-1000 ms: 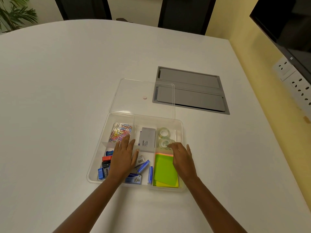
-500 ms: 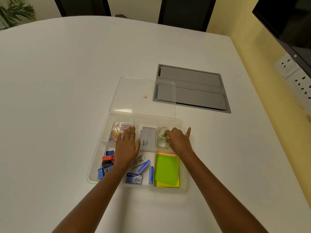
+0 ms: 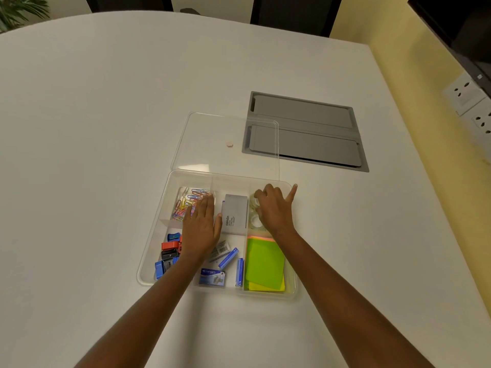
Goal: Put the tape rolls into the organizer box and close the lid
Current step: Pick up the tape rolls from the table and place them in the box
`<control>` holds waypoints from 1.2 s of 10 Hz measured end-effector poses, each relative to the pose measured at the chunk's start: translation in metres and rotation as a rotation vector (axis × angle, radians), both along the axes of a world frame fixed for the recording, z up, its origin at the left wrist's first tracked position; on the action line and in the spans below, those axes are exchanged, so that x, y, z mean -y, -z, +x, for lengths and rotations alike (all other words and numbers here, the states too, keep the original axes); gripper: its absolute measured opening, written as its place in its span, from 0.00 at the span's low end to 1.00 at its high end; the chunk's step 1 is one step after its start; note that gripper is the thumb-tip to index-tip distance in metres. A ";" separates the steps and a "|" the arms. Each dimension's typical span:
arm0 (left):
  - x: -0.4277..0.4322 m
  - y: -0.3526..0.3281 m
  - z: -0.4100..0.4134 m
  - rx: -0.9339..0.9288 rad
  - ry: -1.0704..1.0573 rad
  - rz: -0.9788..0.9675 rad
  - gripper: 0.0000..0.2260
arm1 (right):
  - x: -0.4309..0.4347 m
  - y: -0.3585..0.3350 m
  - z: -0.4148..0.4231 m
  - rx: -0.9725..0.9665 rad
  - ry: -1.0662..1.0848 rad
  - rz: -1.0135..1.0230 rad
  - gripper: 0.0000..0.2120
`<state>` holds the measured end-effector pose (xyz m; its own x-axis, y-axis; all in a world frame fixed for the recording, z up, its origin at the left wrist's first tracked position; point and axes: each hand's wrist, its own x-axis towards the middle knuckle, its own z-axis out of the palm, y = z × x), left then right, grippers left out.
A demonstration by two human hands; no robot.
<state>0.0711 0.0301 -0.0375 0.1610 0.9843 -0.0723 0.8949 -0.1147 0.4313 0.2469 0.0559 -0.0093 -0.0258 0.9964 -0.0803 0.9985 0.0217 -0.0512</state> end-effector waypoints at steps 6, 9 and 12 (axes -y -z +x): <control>0.001 -0.005 0.001 0.069 -0.025 0.006 0.28 | -0.005 0.005 0.010 -0.034 0.179 -0.048 0.17; 0.001 -0.005 0.000 0.067 -0.031 0.001 0.29 | 0.035 0.007 -0.009 -0.195 -0.011 -0.027 0.15; 0.003 -0.007 0.000 0.058 -0.023 0.000 0.29 | 0.024 -0.002 -0.005 -0.245 0.148 -0.146 0.15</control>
<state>0.0712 0.0271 -0.0309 0.1426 0.9878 -0.0632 0.8707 -0.0948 0.4827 0.2420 0.0322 -0.0074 0.0824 0.9692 -0.2319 0.9478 -0.1481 -0.2824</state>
